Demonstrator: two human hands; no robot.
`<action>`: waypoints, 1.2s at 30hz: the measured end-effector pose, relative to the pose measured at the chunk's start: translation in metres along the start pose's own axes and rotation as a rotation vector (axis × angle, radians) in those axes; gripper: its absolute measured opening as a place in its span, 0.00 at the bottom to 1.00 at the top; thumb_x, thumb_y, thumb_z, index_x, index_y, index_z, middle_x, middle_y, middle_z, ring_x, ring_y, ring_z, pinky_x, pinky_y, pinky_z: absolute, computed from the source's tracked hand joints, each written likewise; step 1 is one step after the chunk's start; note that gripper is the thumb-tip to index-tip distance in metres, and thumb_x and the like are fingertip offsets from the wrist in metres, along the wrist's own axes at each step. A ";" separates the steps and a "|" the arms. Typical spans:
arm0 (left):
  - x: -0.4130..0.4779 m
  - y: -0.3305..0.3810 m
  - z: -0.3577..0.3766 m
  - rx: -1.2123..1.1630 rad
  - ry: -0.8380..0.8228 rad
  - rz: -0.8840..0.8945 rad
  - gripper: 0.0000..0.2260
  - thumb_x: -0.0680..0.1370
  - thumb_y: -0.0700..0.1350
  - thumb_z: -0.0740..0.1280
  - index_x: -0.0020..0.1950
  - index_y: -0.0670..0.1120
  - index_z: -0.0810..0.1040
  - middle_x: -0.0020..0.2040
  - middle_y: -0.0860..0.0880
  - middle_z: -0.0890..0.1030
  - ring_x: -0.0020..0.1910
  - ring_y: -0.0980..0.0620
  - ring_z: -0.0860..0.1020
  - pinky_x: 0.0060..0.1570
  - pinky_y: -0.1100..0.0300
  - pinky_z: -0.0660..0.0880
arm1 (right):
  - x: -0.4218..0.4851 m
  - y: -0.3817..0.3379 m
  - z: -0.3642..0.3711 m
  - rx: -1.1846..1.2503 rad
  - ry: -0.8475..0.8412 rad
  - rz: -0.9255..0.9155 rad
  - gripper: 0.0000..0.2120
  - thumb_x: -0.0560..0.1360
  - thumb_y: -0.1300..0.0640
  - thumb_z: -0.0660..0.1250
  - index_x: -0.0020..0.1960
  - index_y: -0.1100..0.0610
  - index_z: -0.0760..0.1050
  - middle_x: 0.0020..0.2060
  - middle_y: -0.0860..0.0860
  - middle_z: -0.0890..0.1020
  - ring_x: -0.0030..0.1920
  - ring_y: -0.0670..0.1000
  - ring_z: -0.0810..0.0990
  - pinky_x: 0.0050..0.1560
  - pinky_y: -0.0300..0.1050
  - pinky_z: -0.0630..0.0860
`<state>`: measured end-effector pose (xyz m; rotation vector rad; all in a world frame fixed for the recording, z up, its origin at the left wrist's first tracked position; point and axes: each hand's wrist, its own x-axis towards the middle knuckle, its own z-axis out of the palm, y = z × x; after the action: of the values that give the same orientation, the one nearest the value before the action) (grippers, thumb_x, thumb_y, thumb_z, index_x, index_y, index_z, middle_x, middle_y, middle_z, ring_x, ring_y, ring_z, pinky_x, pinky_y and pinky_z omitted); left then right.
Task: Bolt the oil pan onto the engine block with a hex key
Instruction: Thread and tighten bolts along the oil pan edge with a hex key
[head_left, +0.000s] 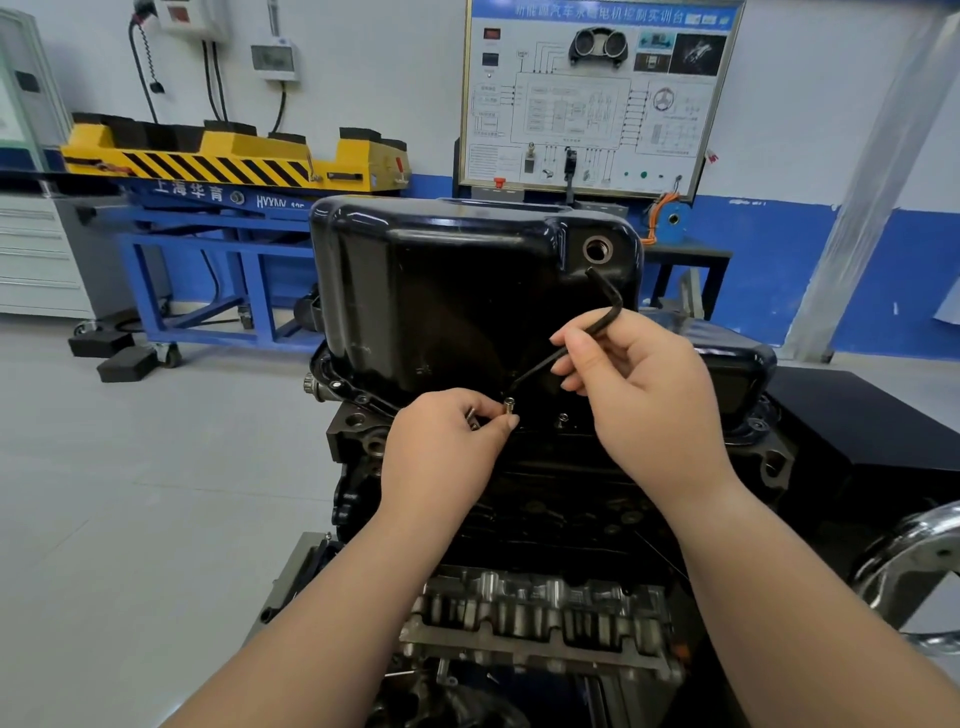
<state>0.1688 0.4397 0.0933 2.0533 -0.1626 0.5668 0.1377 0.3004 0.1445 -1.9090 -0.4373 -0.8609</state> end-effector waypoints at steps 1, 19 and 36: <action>0.000 0.000 0.000 -0.006 -0.001 -0.004 0.02 0.71 0.51 0.72 0.39 0.55 0.82 0.24 0.60 0.74 0.26 0.64 0.74 0.28 0.67 0.66 | 0.000 0.000 0.001 -0.011 -0.001 -0.004 0.08 0.78 0.59 0.62 0.45 0.51 0.78 0.34 0.46 0.81 0.37 0.44 0.80 0.44 0.42 0.79; 0.000 -0.001 -0.001 -0.035 -0.016 0.012 0.01 0.72 0.50 0.72 0.40 0.55 0.82 0.25 0.60 0.74 0.30 0.68 0.73 0.26 0.73 0.67 | 0.006 0.000 -0.002 -0.055 -0.020 -0.063 0.09 0.78 0.61 0.61 0.44 0.51 0.77 0.32 0.47 0.79 0.37 0.43 0.80 0.41 0.36 0.78; 0.007 -0.004 -0.009 -0.155 -0.088 -0.018 0.07 0.72 0.46 0.72 0.35 0.57 0.81 0.21 0.63 0.73 0.23 0.67 0.72 0.22 0.75 0.63 | 0.031 -0.009 -0.002 -0.165 -0.189 -0.003 0.07 0.78 0.58 0.63 0.44 0.56 0.79 0.30 0.47 0.81 0.32 0.42 0.81 0.40 0.39 0.80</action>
<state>0.1730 0.4500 0.0973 1.9279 -0.2325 0.4386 0.1528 0.3010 0.1733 -2.1531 -0.4946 -0.7406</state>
